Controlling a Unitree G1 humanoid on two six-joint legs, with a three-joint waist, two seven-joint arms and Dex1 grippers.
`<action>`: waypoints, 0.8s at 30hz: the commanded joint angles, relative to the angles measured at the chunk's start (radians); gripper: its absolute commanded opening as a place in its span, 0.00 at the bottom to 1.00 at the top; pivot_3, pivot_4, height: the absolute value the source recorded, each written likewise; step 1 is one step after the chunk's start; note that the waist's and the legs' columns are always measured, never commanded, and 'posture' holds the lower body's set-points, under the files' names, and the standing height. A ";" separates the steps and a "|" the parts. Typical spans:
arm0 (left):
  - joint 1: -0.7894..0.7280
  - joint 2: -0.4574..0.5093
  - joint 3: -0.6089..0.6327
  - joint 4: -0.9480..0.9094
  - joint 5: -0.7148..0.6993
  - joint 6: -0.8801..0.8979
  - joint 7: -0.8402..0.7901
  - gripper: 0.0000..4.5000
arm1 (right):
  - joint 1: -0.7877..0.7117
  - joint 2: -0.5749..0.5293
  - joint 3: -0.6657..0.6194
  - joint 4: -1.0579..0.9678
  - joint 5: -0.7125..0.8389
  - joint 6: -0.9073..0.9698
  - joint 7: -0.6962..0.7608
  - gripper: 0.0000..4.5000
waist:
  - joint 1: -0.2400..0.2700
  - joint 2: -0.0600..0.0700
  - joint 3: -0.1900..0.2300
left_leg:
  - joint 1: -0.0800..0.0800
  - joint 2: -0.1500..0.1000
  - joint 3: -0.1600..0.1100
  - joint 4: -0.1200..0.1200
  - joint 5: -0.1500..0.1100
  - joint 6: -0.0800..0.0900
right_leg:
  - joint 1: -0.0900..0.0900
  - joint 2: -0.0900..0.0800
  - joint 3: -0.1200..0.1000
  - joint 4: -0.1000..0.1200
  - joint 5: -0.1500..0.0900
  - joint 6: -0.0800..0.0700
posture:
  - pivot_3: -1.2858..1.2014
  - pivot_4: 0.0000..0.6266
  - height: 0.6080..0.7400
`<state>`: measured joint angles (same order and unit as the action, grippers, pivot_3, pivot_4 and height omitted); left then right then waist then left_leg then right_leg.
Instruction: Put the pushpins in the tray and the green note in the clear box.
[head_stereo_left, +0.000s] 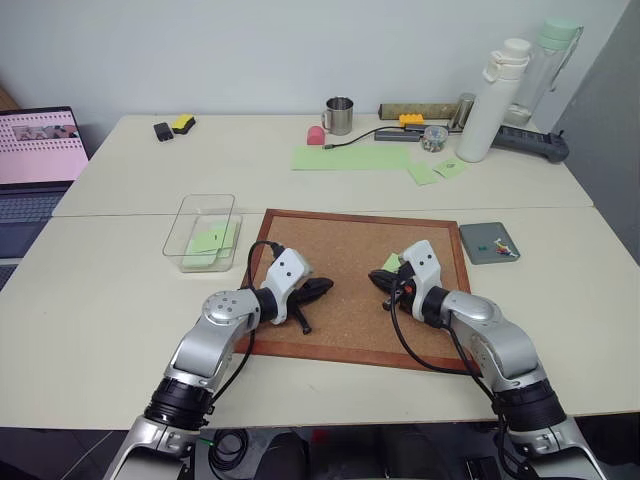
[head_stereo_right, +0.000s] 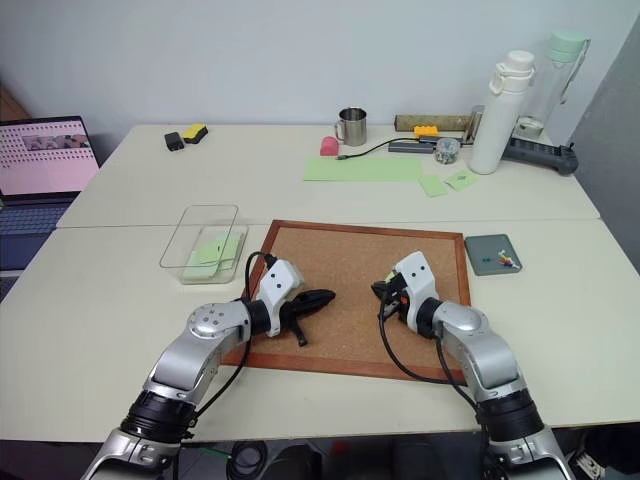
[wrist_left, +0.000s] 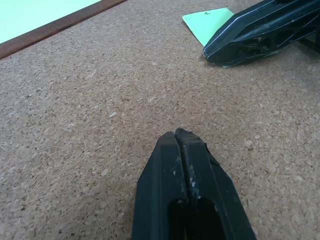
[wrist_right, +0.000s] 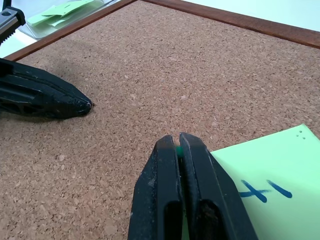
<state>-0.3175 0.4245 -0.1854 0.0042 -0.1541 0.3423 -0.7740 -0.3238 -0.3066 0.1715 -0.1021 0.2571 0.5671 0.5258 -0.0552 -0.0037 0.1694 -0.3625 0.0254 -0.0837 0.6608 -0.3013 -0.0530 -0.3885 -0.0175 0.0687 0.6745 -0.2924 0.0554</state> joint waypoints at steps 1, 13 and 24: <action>0.031 0.013 -0.017 0.039 0.017 0.042 0.000 0.00 | -0.031 0.000 -0.030 -0.023 0.012 -0.021 0.013 0.01 | 0.000 0.000 0.000 | 0.000 0.000 0.000 0.000 0.000 0.000 | 0.000 0.000 0.000 0.000 0.000 0.000 | 0.52 0.24 1.00; 0.036 0.006 -0.015 0.053 0.009 0.033 -0.006 0.00 | -0.095 -0.115 0.015 -0.183 -0.017 -0.033 0.121 0.01 | 0.000 0.000 0.000 | 0.000 0.000 -0.001 0.000 0.000 0.000 | 0.000 0.000 -0.001 0.000 0.000 0.000 | 0.52 0.24 1.00; -0.124 -0.082 0.281 -0.065 -0.483 0.470 -0.017 0.30 | -0.122 -0.269 0.081 -0.177 -0.119 -0.210 0.276 0.00 | 0.003 -0.007 0.006 | -0.003 -0.001 -0.002 0.001 0.000 0.000 | -0.001 -0.001 -0.003 0.000 0.000 0.000 | 0.52 0.24 1.00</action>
<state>-0.4150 0.3443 0.0386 -0.0052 -0.5286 0.7264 -0.7845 -0.4222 -0.5657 0.2577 -0.2582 0.1397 0.3995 0.7768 -0.0518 -0.0110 0.1751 -0.3653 0.0249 -0.0863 0.6620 -0.3013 -0.0530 -0.3893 -0.0181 0.0656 0.6741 -0.2924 0.0555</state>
